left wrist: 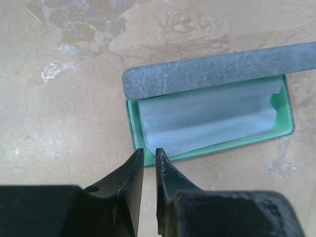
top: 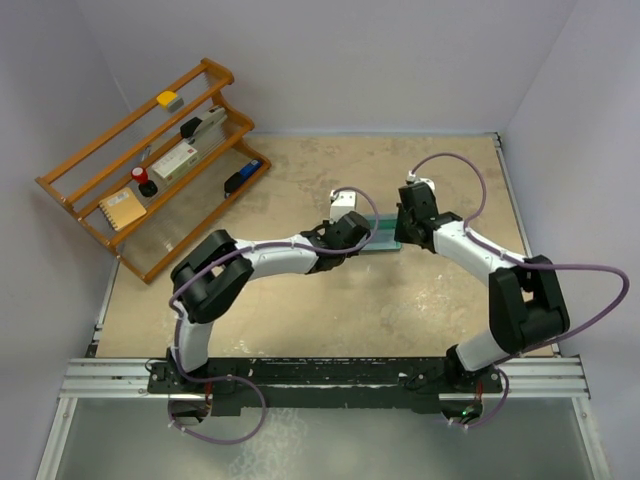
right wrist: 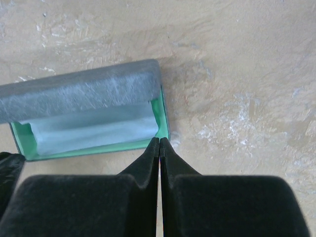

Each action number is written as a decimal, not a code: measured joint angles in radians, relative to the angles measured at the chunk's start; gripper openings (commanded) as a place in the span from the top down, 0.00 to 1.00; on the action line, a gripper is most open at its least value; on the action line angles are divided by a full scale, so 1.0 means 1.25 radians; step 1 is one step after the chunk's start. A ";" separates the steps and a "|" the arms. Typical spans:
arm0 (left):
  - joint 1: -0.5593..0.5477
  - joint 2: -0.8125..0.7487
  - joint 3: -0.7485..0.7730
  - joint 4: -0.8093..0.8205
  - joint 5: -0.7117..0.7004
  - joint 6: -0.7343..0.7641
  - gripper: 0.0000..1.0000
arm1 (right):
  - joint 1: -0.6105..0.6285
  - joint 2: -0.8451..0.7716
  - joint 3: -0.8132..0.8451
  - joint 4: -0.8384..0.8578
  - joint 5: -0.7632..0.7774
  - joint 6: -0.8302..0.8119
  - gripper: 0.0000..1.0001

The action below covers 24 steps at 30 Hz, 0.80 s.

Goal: Organize the sunglasses
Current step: Place the glasses cleaning cloth in the sunglasses case.

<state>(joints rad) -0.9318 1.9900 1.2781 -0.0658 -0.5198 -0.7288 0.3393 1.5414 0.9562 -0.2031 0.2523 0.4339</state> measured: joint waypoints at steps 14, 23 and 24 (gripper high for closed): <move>0.040 -0.148 0.004 -0.002 0.038 0.141 0.66 | 0.000 -0.102 -0.119 0.031 -0.033 0.001 0.98; 0.142 -0.064 0.046 0.039 0.110 0.181 0.66 | 0.000 -0.109 -0.184 0.056 -0.064 0.008 1.00; 0.147 -0.052 0.057 0.040 0.115 0.186 0.66 | 0.000 -0.108 -0.188 0.058 -0.067 0.009 1.00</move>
<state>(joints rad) -0.7475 1.9251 1.3495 -0.0158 -0.3763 -0.4969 0.3393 1.4067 0.7216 -0.1303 0.1680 0.4458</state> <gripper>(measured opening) 0.337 0.004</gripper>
